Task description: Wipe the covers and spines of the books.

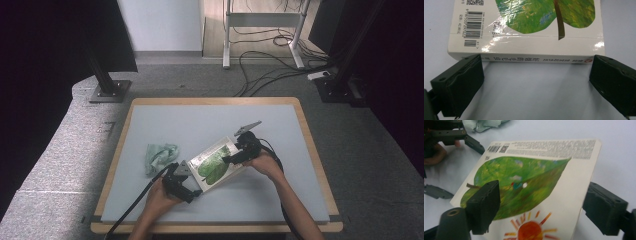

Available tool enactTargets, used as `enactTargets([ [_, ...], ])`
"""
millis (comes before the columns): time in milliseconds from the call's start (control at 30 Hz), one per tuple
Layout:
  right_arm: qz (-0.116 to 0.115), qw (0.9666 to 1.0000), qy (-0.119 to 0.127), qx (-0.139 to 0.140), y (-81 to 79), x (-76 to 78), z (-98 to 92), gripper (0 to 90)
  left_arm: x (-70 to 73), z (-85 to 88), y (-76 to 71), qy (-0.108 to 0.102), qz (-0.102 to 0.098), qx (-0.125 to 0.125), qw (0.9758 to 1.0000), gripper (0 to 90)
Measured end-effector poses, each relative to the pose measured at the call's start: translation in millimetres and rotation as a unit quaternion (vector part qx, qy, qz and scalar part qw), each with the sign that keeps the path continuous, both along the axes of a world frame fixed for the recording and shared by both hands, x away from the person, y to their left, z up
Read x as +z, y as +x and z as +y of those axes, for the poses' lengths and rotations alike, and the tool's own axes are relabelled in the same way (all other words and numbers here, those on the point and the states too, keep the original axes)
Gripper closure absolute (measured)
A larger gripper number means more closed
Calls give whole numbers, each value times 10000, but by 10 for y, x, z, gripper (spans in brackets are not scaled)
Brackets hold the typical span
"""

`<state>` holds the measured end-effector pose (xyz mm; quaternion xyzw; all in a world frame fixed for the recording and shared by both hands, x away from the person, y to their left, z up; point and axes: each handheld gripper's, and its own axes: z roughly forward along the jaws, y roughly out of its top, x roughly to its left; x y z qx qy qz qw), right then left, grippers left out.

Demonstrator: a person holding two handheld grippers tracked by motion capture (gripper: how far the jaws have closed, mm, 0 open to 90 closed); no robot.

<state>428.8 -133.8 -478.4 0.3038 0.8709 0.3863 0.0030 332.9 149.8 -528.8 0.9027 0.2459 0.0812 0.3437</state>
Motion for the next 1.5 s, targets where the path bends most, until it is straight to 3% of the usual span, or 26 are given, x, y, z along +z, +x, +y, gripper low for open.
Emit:
enactTargets([
  [200, -106, 9999, 10, 89, 75, 71, 23, 417, -1, -1, 0, -8, 7, 7, 10000, 0],
  [367, -102, 9994, 330, 46, 84, 122, -56, 572, 0, -1, -1, -4, 5, 2, 10000, 0],
  [533, -284, 9979, 567, 141, 46, 138, -121, 641, 1, 0, -1, -2, 4, -1, 10000, 0],
  [767, -565, 9939, 870, 381, -34, 187, -189, 710, 9, 30, 5, -100, 100, 7, 9999, 0],
  [967, -746, 9917, 920, 495, -90, 220, -202, 724, 24, 49, 24, -211, 237, 40, 9995, 0],
  [1233, -855, 9887, 1052, 634, -197, 257, -294, 738, 58, 67, 77, -650, 305, 142, 9973, 0],
  [1367, -896, 9879, 1054, 704, -250, 283, -335, 742, 57, 32, 123, -600, 351, 147, 9975, 3],
  [1400, -900, 9877, 1066, 708, -265, 288, -345, 743, 48, -19, 162, -636, 459, 83, 9969, 0],
  [1500, -903, 9877, 1059, 717, -290, 293, -369, 744, 43, -52, 189, -734, 511, 90, 9960, 0],
])
